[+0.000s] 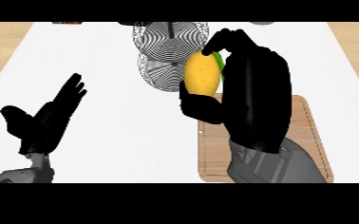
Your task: Pick the lemon from the cutting board and place it in the tiered basket
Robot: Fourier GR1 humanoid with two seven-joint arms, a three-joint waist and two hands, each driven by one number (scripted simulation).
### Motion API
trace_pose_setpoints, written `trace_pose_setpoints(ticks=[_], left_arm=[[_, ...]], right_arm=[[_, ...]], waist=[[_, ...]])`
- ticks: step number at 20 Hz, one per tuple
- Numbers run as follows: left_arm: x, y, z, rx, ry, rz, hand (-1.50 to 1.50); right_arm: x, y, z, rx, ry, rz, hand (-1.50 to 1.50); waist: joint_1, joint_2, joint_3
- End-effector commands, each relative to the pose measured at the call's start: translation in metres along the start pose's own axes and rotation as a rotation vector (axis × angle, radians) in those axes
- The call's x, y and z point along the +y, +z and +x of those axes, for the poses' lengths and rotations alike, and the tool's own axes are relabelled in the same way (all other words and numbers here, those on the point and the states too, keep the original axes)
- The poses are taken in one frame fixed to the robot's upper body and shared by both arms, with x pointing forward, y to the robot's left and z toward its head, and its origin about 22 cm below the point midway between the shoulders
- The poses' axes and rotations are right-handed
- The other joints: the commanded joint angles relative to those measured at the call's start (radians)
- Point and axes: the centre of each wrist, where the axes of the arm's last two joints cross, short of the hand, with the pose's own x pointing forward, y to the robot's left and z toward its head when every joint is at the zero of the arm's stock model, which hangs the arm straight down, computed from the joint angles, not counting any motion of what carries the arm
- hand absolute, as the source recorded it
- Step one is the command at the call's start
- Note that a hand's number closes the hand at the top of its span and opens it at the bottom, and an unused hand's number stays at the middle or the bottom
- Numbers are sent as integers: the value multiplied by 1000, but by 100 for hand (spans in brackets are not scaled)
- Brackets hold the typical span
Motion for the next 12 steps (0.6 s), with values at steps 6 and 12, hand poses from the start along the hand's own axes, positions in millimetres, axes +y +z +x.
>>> trace_pose_setpoints(ticks=[6, 12], left_arm=[[0, -8, 7, 6, 0, -25, 0], [-2, -3, 9, 0, -12, -28, 0]], right_arm=[[33, -62, 58, 90, -26, 20, 150], [68, -76, 62, 159, -23, 62, 150]], waist=[[11, 2, 0], [20, 3, 0]])
